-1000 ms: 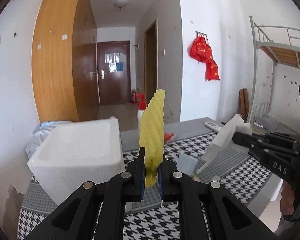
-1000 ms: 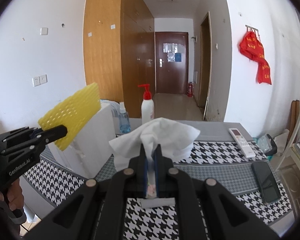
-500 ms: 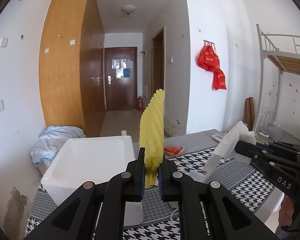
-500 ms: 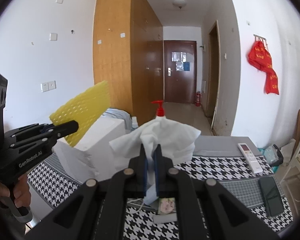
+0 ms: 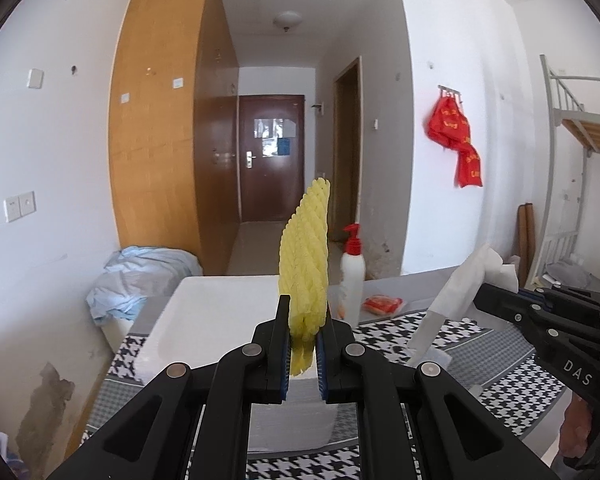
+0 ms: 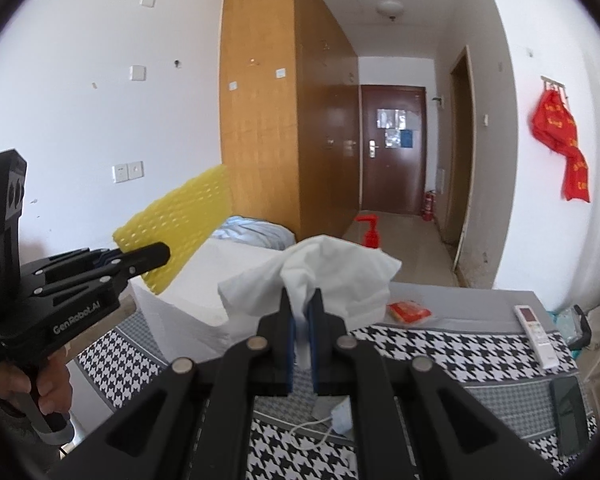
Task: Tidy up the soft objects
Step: 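Lift and carry the sponge and cloth in both grippers over the white foam box, then open the left gripper to drop the yellow sponge into the foam box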
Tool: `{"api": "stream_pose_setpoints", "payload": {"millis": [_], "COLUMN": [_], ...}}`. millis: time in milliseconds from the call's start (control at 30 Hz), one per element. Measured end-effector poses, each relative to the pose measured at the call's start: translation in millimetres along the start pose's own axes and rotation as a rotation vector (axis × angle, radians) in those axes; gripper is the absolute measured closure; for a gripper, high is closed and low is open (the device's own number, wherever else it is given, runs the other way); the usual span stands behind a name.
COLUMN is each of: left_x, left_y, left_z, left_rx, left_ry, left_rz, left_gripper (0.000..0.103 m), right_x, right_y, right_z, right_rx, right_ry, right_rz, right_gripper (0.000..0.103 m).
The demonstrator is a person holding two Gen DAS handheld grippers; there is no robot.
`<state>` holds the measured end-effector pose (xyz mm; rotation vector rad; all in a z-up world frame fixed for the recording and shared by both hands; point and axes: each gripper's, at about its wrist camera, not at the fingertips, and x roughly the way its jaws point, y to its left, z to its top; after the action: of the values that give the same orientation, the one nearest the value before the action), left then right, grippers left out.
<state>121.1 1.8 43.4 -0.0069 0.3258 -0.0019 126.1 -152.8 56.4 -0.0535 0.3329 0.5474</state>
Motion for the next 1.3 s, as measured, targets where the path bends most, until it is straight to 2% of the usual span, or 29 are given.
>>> {"api": "stream_pose_setpoints", "payload": {"millis": [433,1300], "left_x": [21,78], "left_y": [22,43], "left_z": [8,4], "left_rx": [-0.017,-0.043], "left_ry": [0.052,0.187], "left_rz": [0.033,0.033], "left_gripper": [0.092,0.09], "right_x": [18,28], "right_y": [15,17], "right_z": [9,9], "right_rx": [-0.026,-0.037], "right_ry": [-0.002,0.028], "right_rz": [0.049,0.002], "right_gripper": [0.095,0.095]}}
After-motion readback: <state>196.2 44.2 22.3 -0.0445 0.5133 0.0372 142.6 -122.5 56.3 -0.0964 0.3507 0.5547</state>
